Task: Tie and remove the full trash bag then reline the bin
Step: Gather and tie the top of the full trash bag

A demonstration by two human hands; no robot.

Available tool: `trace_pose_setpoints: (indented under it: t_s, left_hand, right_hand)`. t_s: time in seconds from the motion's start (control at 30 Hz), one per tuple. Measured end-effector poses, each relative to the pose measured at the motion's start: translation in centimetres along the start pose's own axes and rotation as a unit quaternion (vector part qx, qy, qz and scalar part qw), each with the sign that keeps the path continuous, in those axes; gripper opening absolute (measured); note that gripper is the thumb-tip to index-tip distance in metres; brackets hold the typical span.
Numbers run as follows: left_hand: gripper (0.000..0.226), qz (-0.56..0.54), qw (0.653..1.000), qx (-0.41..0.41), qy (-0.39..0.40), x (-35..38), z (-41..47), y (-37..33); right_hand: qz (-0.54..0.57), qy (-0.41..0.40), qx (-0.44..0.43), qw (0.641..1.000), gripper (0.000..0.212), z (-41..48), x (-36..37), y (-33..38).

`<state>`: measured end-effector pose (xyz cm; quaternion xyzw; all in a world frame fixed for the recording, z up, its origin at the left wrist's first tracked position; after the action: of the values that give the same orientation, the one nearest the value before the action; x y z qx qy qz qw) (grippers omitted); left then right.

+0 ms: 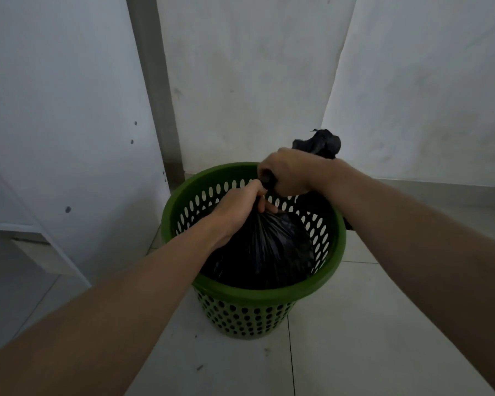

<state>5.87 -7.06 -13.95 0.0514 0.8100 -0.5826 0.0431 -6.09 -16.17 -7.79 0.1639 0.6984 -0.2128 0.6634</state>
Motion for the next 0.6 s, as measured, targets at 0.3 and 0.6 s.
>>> trace_pose_setpoints:
  t_s: [0.3,0.6]
  left_hand:
    - [0.049,-0.142,0.99,-0.017,0.009,-0.5,-0.2,0.5]
    - [0.032,0.005,0.995,0.103,-0.016,-0.5,-0.6,-0.8]
  right_hand:
    - [0.133,-0.079,-0.044,0.987,0.023,-3.3,0.0,-2.0]
    - [0.493,-0.033,0.211,0.844,0.017,-3.2,-1.6,-1.6]
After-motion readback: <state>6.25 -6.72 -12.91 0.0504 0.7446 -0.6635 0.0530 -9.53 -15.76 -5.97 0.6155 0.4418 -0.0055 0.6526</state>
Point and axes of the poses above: each hand's wrist, its own z-axis towards the middle knuckle, its own x-axis out of the palm, y = z × x, the point moved 1 cm from there along z, towards the middle knuckle, and after that the axes turned 8 degrees about -x, right-handed, at the moved point
